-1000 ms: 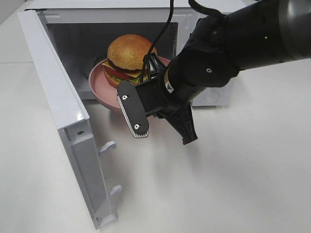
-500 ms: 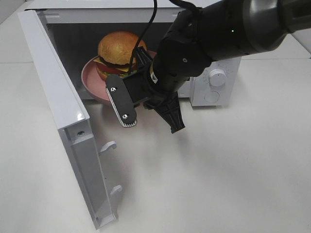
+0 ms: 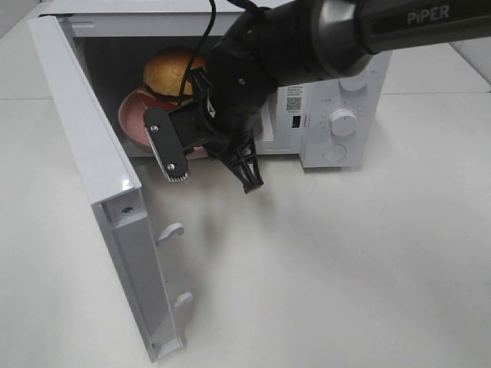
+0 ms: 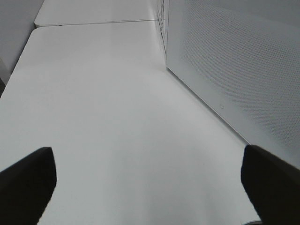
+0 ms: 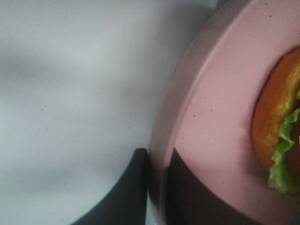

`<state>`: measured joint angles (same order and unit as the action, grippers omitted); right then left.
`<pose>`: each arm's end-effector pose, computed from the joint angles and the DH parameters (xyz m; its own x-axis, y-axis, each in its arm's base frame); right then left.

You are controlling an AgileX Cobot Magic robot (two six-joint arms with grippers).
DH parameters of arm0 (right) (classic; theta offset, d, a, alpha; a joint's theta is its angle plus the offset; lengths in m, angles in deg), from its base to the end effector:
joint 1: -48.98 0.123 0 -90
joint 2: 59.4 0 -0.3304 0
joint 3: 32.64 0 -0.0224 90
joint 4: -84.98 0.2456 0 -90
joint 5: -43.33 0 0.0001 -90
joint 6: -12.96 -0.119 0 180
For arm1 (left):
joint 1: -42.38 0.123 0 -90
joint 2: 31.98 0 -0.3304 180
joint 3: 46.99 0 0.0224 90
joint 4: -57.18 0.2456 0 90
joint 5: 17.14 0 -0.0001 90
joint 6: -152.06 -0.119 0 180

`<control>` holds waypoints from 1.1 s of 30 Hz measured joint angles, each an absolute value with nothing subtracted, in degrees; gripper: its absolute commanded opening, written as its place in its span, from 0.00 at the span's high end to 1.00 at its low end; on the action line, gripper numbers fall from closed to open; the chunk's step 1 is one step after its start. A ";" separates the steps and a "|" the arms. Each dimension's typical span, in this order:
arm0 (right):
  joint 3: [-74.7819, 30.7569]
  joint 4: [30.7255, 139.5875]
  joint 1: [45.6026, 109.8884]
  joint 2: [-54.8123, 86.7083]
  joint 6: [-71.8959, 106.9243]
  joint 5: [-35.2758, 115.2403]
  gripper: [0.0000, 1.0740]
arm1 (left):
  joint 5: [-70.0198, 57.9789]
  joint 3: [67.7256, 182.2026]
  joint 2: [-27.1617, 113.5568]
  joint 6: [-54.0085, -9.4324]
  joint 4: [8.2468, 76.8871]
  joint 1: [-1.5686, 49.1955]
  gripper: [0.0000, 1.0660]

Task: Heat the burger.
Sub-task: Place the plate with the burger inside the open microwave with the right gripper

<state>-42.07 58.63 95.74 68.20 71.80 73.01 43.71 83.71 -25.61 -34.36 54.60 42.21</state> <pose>0.3581 0.3425 0.1932 0.5418 -0.8345 0.1007 -0.6430 -0.4886 -0.5897 -0.0318 -0.0046 0.2635 -0.4409 0.0912 -0.8929 0.0781 0.9949 0.0631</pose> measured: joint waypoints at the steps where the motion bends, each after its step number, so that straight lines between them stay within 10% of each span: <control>1: -42.07 58.63 95.74 68.20 71.80 73.01 1.00 | 43.71 83.71 -25.61 -34.36 54.60 42.21 0.02; 33: -62.06 61.09 90.92 80.23 74.84 78.23 1.00 | 43.71 83.71 -25.61 -34.36 54.60 42.21 0.02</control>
<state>-62.06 61.09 90.92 80.23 74.84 78.23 43.71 83.71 -25.61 -34.36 54.60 42.21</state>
